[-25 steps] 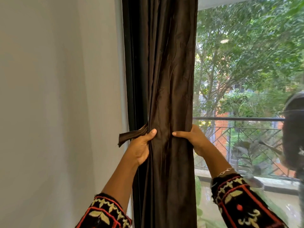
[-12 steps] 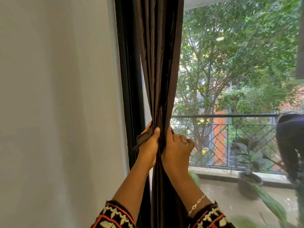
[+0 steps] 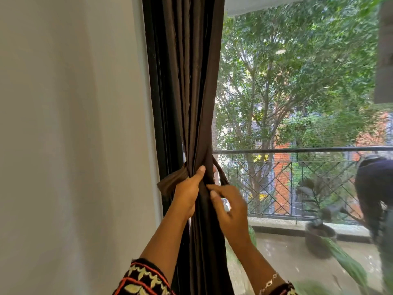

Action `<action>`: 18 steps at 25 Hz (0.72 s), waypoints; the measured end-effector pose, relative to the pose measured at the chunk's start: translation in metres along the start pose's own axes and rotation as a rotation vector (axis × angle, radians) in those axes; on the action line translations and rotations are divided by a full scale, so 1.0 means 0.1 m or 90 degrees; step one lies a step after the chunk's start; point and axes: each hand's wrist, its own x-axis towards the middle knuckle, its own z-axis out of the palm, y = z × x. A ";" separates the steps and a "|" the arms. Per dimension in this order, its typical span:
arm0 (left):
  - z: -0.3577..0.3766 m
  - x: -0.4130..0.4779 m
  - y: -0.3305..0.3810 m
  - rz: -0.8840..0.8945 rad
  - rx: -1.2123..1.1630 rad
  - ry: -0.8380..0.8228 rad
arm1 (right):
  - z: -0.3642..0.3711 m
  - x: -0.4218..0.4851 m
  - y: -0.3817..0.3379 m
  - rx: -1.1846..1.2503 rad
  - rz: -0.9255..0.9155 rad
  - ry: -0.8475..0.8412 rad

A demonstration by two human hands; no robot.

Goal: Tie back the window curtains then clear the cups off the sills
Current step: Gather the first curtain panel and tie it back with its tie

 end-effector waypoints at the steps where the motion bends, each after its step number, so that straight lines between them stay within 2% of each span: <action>1: 0.00 0.00 0.01 0.005 0.004 0.005 | -0.05 0.04 0.00 -0.024 -0.005 0.077; 3: -0.02 0.01 0.02 0.009 0.001 0.000 | -0.12 0.20 -0.02 -0.126 -0.009 0.156; 4: -0.02 0.02 0.02 0.012 -0.016 -0.019 | -0.15 0.32 -0.04 -0.145 0.010 0.121; 7: -0.02 0.00 0.04 0.023 -0.051 -0.091 | -0.18 0.69 -0.11 -0.050 0.200 -0.164; 8: -0.03 -0.01 0.05 0.023 -0.053 -0.103 | -0.18 0.77 -0.11 -0.044 0.227 -0.229; 11: -0.06 -0.01 0.08 0.035 -0.032 -0.073 | -0.24 0.88 -0.15 -0.182 0.175 -0.277; 12: -0.05 -0.01 0.08 0.052 0.000 -0.042 | -0.26 0.88 -0.20 -0.187 0.190 -0.277; 13: -0.05 0.01 0.06 0.072 0.040 -0.003 | -0.29 0.87 -0.26 -0.148 0.232 -0.278; 15: -0.03 0.02 0.02 0.130 0.151 0.059 | -0.32 0.83 -0.38 0.080 0.417 -0.295; 17: -0.04 0.02 0.00 0.211 0.229 0.058 | -0.31 0.81 -0.47 0.334 0.604 -0.321; 18: -0.05 0.04 -0.02 0.245 0.247 0.046 | -0.31 0.80 -0.47 0.408 0.659 -0.327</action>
